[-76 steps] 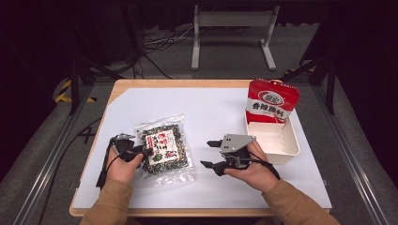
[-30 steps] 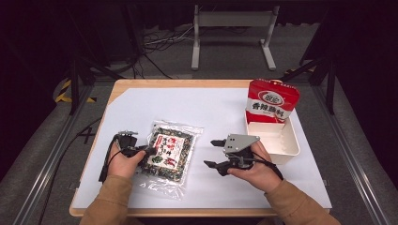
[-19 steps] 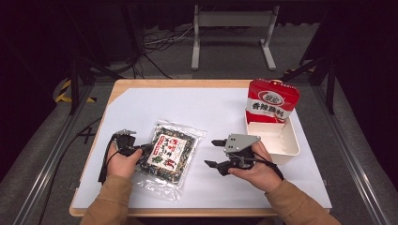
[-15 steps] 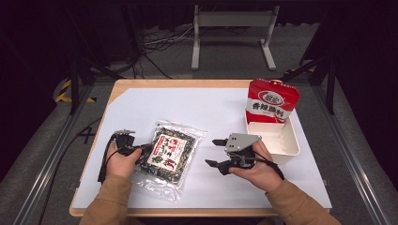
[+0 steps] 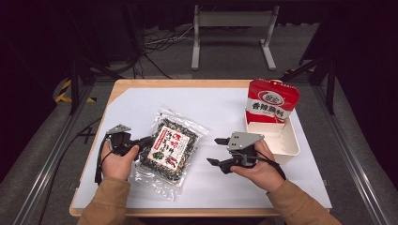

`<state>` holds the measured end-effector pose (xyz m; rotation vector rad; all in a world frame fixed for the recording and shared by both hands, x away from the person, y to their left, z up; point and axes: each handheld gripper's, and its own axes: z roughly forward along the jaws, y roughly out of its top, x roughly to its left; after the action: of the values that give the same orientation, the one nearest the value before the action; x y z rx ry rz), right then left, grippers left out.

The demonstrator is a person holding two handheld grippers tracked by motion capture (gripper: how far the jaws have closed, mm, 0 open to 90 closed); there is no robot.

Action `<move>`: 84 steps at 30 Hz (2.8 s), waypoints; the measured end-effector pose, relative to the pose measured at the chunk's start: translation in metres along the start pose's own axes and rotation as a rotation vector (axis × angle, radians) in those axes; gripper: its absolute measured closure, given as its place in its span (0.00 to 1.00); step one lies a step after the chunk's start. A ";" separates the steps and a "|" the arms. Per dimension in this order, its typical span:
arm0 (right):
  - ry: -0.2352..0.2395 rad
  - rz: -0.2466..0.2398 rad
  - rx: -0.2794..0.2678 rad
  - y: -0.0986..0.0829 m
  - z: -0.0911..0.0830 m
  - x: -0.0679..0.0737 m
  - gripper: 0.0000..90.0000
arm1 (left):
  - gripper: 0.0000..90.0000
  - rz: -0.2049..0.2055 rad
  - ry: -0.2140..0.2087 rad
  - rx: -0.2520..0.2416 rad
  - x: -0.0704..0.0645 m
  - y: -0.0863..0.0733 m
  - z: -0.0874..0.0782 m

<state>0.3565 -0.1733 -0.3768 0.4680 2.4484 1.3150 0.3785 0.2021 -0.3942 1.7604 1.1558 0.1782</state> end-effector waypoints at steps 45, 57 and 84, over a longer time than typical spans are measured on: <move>0.028 0.354 -0.086 0.005 0.004 -0.040 0.30 | 0.96 0.292 -0.187 -0.339 -0.068 0.021 -0.040; 0.075 0.337 -0.218 0.014 -0.001 -0.040 0.38 | 0.96 0.297 -0.288 -0.344 -0.068 0.019 -0.034; 0.276 0.218 -0.230 0.036 -0.036 -0.036 0.85 | 0.92 0.268 -0.324 -0.310 -0.058 0.017 -0.021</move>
<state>0.3781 -0.1969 -0.3234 0.5365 2.4688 1.8378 0.3459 0.1704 -0.3492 1.5892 0.6212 0.2108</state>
